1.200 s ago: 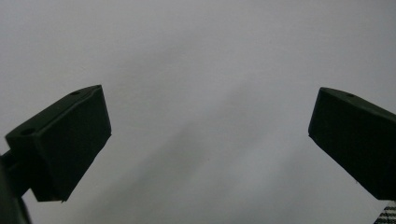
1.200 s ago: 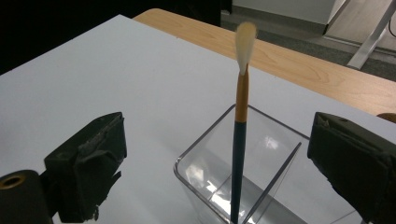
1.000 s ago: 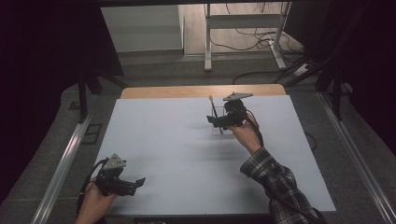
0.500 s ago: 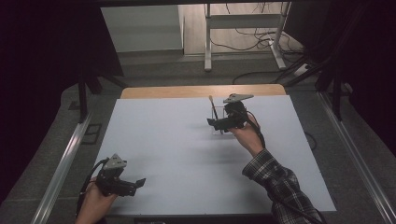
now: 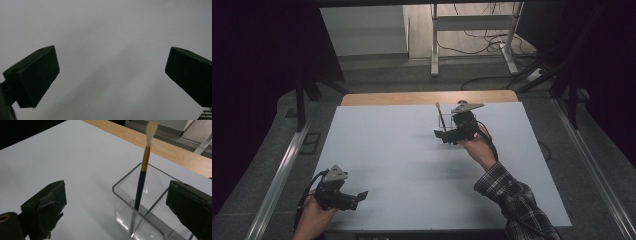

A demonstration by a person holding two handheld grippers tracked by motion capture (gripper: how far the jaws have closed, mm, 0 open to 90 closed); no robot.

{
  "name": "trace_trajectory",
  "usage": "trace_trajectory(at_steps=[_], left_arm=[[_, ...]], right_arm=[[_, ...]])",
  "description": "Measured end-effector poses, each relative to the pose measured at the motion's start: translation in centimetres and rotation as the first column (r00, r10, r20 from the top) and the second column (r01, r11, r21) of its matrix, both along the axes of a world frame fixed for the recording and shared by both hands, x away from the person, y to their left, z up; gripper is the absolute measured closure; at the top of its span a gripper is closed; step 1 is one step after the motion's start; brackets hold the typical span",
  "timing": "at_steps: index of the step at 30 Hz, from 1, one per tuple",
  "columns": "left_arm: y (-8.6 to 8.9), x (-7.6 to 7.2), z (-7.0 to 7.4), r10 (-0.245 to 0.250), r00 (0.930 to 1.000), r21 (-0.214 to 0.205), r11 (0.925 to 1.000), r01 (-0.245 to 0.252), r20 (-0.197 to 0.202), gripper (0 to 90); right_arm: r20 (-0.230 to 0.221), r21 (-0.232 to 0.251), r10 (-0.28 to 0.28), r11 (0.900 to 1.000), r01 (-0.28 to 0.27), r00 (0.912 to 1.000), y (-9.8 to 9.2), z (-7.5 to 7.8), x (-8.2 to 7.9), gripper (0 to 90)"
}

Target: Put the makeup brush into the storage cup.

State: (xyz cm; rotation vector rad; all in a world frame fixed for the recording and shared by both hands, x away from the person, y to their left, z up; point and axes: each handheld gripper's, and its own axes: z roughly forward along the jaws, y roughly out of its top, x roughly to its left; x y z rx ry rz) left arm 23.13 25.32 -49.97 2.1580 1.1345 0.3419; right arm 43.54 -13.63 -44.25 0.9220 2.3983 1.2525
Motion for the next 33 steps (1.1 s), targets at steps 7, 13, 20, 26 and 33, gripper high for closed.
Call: trace_trajectory(at_steps=[7, 13, 20, 26, 33], left_arm=[[0.0, 0.0, 0.0, -0.001, 1.0, -0.001, 1.0, 0.001, 0.002, 0.0], [0.0, 0.0, 0.0, -0.001, 1.0, -0.002, 1.0, 0.001, -0.001, 0.0], [0.0, 0.0, 0.0, -0.002, 1.0, -0.003, 1.0, 0.002, 0.001, 0.0], [0.0, 0.0, 0.0, -0.002, 1.0, -0.004, 1.0, 0.002, 0.002, 0.0], [0.0, 0.0, 0.1, -0.002, 1.0, -0.004, 1.0, 0.002, 0.004, 0.0]], right_arm=[[0.004, -0.011, 0.018, 0.9998, -0.018, 0.9998, 0.1, 0.1, -0.6, 3.0], [0.009, -0.015, 0.034, 0.9993, -0.034, 0.9994, 0.2, 0.3, -1.1, 2.7], [0.003, -0.02, 0.047, 0.9987, -0.047, 0.9989, 0.2, 0.4, -1.7, 2.7], [0.005, -0.032, 0.054, 0.9981, -0.054, 0.9985, 0.1, 0.4, -2.2, 2.7], [0.006, -0.036, 0.06, 0.9976, -0.06, 0.9982, -0.1, 0.5, -2.8, 2.7]])
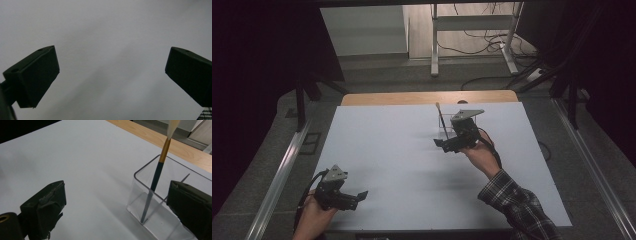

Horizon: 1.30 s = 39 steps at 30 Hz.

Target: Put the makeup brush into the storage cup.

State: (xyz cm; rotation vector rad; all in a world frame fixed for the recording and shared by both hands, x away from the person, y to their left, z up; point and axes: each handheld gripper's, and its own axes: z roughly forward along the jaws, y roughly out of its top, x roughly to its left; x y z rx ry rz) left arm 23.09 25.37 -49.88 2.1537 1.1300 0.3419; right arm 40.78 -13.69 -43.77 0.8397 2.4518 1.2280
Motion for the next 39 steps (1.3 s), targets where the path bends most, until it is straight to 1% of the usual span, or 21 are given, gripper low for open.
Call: trace_trajectory(at_steps=[12, 23, 28, 35, 37, 39], left_arm=[[0.0, 0.0, 0.0, -0.002, 1.0, -0.002, 1.0, 0.002, 0.006, 0.0], [0.0, 0.0, 0.0, -0.005, 1.0, -0.003, 1.0, 0.005, 0.003, 0.0], [0.0, 0.0, 0.0, -0.006, 1.0, -0.002, 1.0, 0.006, 0.001, 0.0], [0.0, 0.0, 0.0, -0.007, 1.0, -0.001, 1.0, 0.007, -0.001, 0.0], [0.0, 0.0, 0.0, -0.008, 1.0, -0.001, 1.0, 0.008, -0.002, 0.0], [0.0, 0.0, 0.0, -0.008, 1.0, 0.0, 1.0, 0.008, -0.003, 0.0]], right_arm=[[-0.013, -0.002, -0.002, 1.0, 0.002, 0.9999, -0.8, -0.1, -0.8, 2.5], [-0.017, -0.014, -0.007, 0.9999, 0.007, 0.9998, -1.7, -0.2, -1.6, 1.7], [-0.022, -0.026, -0.002, 0.9996, 0.001, 0.9998, -1.9, -0.3, -2.0, 1.5], [-0.028, -0.027, 0.0, 0.9996, -0.001, 0.9996, -2.3, -0.5, -2.6, 1.2], [-0.036, -0.021, 0.0, 0.9998, -0.001, 0.9994, -2.4, -0.5, -2.7, 1.1], [-0.036, -0.027, 0.001, 0.9996, -0.002, 0.9994, -2.6, -0.6, -2.8, 1.1]])
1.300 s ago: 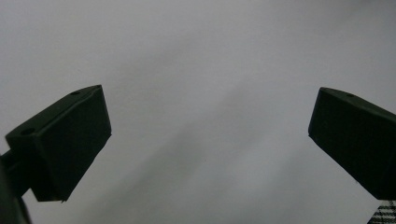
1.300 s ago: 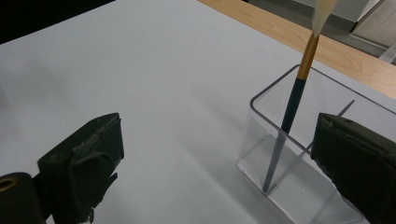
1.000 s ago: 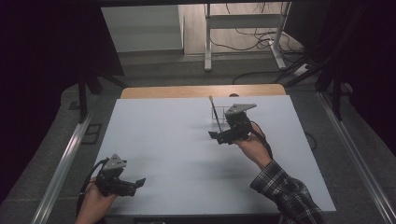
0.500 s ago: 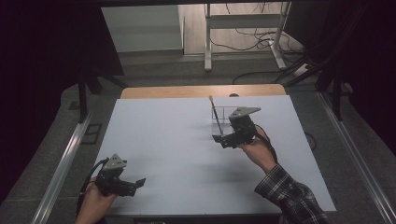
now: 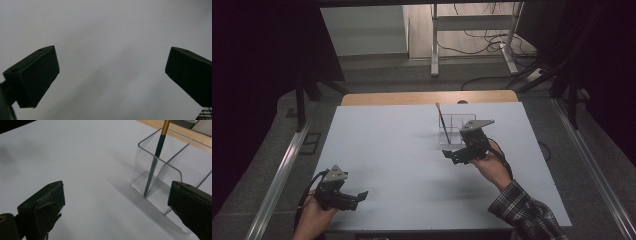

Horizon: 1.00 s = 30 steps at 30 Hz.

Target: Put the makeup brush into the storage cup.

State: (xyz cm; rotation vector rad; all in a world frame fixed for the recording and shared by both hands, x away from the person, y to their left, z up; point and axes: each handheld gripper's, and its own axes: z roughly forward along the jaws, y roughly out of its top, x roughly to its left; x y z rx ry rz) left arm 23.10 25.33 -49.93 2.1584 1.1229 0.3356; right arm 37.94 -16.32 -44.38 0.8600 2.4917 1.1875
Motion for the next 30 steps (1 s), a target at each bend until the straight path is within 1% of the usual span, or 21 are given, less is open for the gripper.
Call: trace_trajectory(at_steps=[2, 9, 14, 22, 30], left_arm=[[0.0, 0.0, 0.0, 0.0, 1.0, -0.001, 1.0, 0.0, -0.001, 0.0], [0.0, 0.0, 0.0, 0.0, 1.0, 0.001, 1.0, 0.0, -0.002, 0.0], [0.0, 0.0, 0.0, 0.001, 1.0, 0.003, 1.0, -0.001, -0.004, 0.0], [0.0, 0.0, 0.0, -0.001, 1.0, 0.006, 1.0, 0.001, -0.004, 0.0], [0.0, 0.0, 0.0, 0.001, 1.0, 0.002, 1.0, -0.001, -0.004, 0.0]], right_arm=[[0.001, -0.011, 0.0, 0.9999, 0.0, 1.0, -0.2, -0.1, -0.1, 1.0], [-0.01, -0.025, 0.0, 0.9997, 0.0, 1.0, -0.8, -0.3, -0.7, 0.8], [-0.011, -0.023, -0.001, 0.9997, 0.001, 0.9999, -1.1, -0.4, -1.1, 0.7], [-0.018, -0.033, -0.003, 0.9994, 0.003, 0.9998, -1.7, -0.7, -1.8, 0.7], [-0.029, -0.017, -0.011, 0.9998, 0.011, 0.9995, -2.3, -0.9, -2.4, 0.5]])
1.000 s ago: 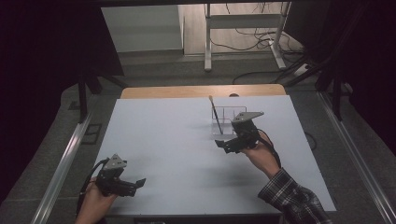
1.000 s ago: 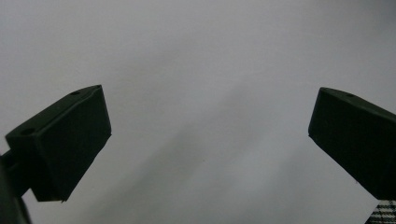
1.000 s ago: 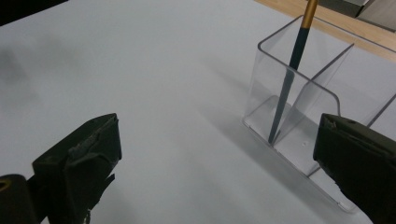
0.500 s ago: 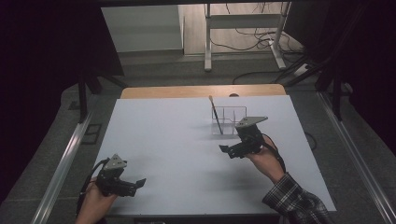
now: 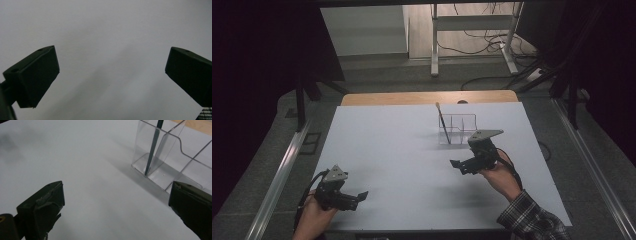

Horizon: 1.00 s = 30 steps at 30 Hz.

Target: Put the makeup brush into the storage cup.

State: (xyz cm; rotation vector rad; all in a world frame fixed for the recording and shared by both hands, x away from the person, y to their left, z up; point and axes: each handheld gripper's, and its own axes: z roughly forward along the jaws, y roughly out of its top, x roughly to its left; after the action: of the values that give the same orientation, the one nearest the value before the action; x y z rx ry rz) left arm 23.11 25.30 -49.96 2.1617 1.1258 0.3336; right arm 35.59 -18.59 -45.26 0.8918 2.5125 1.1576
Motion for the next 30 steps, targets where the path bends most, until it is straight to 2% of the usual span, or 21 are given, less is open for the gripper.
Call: trace_trajectory(at_steps=[30], left_arm=[[0.0, 0.0, 0.0, 0.001, 1.0, 0.002, 1.0, -0.001, -0.001, 0.0]], right_arm=[[0.005, -0.024, -0.015, 0.9996, 0.015, 0.9999, -2.0, -0.4, -1.9, 0.4]])
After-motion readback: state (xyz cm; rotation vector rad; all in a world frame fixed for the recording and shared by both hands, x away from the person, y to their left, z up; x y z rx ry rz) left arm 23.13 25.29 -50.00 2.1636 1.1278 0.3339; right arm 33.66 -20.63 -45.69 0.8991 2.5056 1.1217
